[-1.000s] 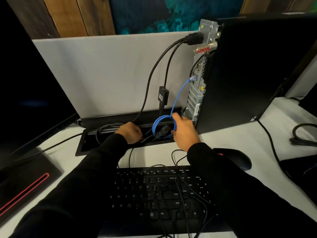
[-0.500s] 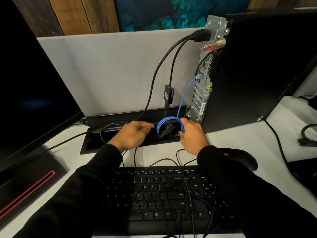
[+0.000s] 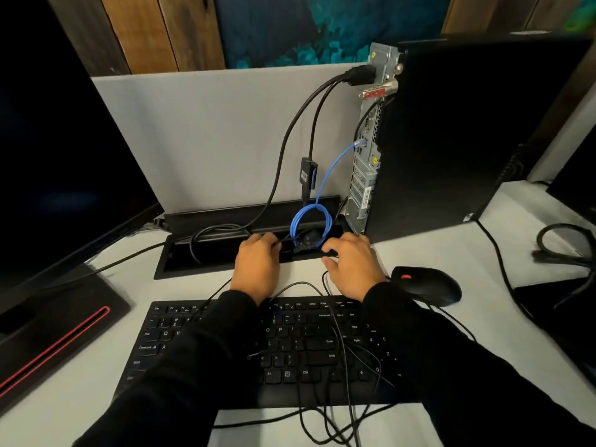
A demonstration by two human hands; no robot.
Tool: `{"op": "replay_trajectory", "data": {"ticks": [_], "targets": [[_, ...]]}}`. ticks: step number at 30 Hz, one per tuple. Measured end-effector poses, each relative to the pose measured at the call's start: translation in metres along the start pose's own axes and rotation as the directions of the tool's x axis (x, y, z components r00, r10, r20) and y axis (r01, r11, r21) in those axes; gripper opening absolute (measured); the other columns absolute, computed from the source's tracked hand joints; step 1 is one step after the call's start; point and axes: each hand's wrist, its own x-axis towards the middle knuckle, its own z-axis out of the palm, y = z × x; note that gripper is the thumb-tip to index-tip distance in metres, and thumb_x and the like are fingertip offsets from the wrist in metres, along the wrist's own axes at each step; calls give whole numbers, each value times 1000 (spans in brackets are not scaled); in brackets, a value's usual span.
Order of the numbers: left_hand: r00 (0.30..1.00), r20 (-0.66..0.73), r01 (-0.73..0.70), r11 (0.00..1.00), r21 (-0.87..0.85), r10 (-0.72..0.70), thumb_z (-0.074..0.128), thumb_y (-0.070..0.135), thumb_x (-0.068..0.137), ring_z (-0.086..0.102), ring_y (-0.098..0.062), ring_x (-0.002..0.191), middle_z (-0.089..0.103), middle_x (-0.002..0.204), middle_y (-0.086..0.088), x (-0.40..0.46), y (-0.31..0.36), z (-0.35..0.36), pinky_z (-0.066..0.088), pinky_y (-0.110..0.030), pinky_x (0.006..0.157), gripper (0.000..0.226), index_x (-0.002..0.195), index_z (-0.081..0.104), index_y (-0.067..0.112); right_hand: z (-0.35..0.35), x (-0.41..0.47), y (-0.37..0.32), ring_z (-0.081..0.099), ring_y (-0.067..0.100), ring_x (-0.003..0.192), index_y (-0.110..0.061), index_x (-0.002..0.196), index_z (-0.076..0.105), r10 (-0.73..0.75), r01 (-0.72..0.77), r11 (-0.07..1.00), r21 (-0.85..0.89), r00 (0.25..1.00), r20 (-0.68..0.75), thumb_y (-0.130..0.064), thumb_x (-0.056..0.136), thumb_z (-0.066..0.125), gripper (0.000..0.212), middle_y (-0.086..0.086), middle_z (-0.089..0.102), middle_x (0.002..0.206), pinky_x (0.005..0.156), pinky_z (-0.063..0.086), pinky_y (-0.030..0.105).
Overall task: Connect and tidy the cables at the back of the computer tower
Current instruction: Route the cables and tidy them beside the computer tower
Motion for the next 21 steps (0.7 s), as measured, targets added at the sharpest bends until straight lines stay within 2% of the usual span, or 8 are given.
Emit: {"op": "replay_trajectory", "data": {"ticks": [3,5,7,10,12,15,18,21], "targets": [[991,-72,-125,977,-176,114,56,9,101,53,-14,76,58,82,2,-9,4,-9,44,-27,73,13,91,62,15,1,-2,3,59,23,87,-19,91,62,-10,24,984,176,997,-79,-11,97,61,11,0,64,85,83,53,44],[993,-29,-114,939,-325,110,51,12,104,54,-5,69,61,78,1,-16,9,-18,41,-14,67,16,91,57,19,-4,-4,4,61,23,74,-15,90,60,32,-1,944,329,996,-88,-8,99,59,11,3,64,73,75,53,36],[992,29,-101,903,-418,124,49,17,106,51,-5,67,60,75,-3,-23,16,-25,39,-14,64,17,90,55,18,-13,-5,4,57,24,67,-14,86,59,40,-8,881,473,997,-58,-11,95,61,11,13,62,70,71,48,31],[987,60,-89,823,-560,148,55,22,102,43,-5,65,50,67,1,-34,25,-33,36,-23,63,24,80,55,13,-28,-14,4,54,23,69,-6,69,61,-18,-42,723,690,997,80,-21,82,58,20,23,58,72,74,45,37],[968,105,-124,795,-594,229,56,34,93,42,-7,62,45,62,6,-44,26,-38,34,-26,61,31,70,54,14,-39,-21,4,66,23,80,-10,56,68,-48,-95,710,697,982,183,-30,82,54,35,27,66,81,84,50,30],[893,256,-261,888,-378,371,51,52,92,49,-13,61,51,61,4,-53,20,-37,42,-38,61,36,67,51,27,-39,-21,8,69,18,83,-21,56,72,-57,-16,884,468,988,142,-40,85,62,37,13,73,79,82,50,30],[868,337,-403,914,50,364,33,82,87,55,-15,71,56,72,6,-54,15,-36,46,-38,65,59,79,53,27,-32,-15,3,62,9,74,-23,89,67,-31,26,940,341,999,11,-34,81,83,21,-7,67,91,70,48,27],[890,349,-362,919,157,292,24,99,72,59,-15,86,58,89,11,-54,8,-37,49,-37,76,82,103,61,33,-30,-10,-15,62,12,90,-37,136,52,-66,61,911,407,998,-1,-34,79,88,67,-9,49,120,70,47,10]]}}
